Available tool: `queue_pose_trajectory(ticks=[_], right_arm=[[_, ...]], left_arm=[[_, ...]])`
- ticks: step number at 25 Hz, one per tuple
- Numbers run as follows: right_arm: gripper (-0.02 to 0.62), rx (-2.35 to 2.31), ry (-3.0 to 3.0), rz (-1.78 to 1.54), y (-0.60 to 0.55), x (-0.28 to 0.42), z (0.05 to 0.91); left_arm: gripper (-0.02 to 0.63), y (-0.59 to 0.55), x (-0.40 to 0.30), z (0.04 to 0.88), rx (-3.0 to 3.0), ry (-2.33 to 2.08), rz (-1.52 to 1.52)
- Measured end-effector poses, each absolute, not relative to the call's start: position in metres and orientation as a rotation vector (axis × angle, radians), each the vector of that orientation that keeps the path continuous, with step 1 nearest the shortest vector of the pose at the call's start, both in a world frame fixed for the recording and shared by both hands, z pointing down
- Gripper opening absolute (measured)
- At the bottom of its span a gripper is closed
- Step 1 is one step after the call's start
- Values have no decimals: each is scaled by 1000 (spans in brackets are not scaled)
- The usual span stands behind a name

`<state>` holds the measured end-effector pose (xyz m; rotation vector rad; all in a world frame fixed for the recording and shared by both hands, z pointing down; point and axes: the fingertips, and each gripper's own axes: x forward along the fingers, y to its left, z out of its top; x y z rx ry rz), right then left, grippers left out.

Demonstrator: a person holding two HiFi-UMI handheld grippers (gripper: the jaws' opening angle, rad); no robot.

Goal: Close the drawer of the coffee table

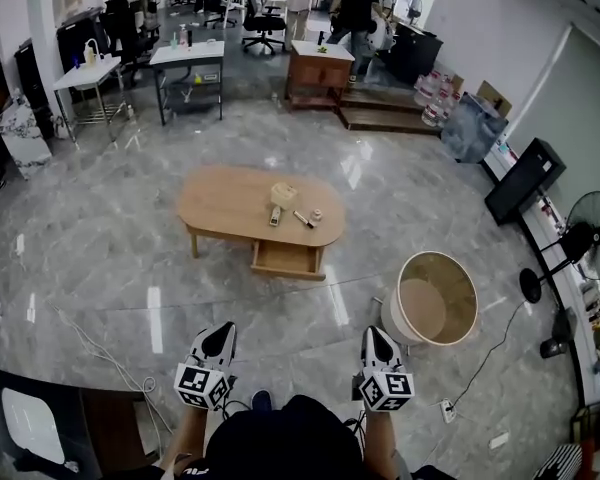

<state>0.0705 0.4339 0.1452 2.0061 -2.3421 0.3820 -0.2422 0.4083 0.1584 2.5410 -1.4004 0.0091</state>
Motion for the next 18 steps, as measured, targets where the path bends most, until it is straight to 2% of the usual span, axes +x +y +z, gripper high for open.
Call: queue_pose_trajectory(ticks=[18], right_arm=[[26,1986,-2327,339,405,66,156]], left_arm=[[25,377,-237,159,2559,-1371,2]])
